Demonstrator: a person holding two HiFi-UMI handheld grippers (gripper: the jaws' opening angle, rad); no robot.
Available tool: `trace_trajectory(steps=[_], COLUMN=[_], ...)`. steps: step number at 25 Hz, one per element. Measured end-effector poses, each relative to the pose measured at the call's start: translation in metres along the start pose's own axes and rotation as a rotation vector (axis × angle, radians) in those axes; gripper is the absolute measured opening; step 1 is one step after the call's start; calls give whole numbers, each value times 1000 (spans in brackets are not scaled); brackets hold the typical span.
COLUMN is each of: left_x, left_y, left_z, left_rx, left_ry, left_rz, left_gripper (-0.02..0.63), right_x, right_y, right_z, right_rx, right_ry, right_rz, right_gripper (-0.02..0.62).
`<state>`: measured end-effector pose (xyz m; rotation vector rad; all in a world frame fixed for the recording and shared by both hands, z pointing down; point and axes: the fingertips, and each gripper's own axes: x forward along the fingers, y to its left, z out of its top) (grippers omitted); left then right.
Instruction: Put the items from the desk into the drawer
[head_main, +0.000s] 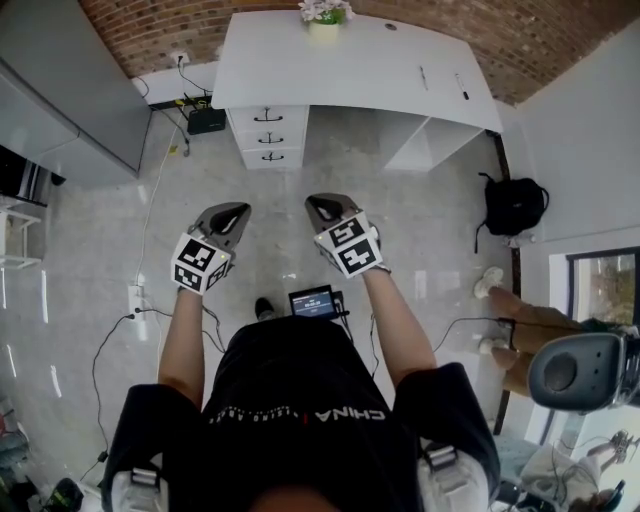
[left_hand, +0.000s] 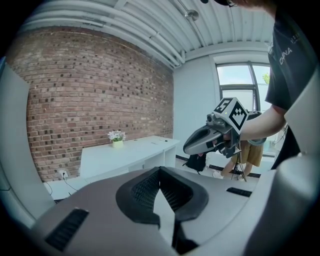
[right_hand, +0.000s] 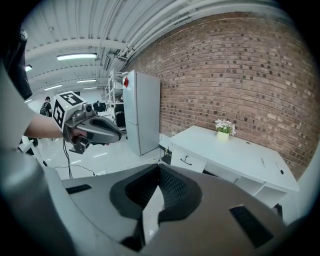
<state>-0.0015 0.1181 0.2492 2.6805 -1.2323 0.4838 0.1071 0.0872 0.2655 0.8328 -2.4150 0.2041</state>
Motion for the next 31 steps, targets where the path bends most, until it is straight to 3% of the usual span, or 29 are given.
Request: trace_trajectory(steps=[11, 31], left_x=[12, 13], left_y=[-8, -13], left_z=[4, 4], left_rx=[78, 72], left_ry=[64, 48], left_rz=[20, 19], left_gripper=[11, 12], right_x=[-8, -15], right_y=[-12, -11], right_z=[0, 0], right_rx=[14, 16], right_ry=[-13, -36], right_rz=[6, 11], right_gripper=[15, 15])
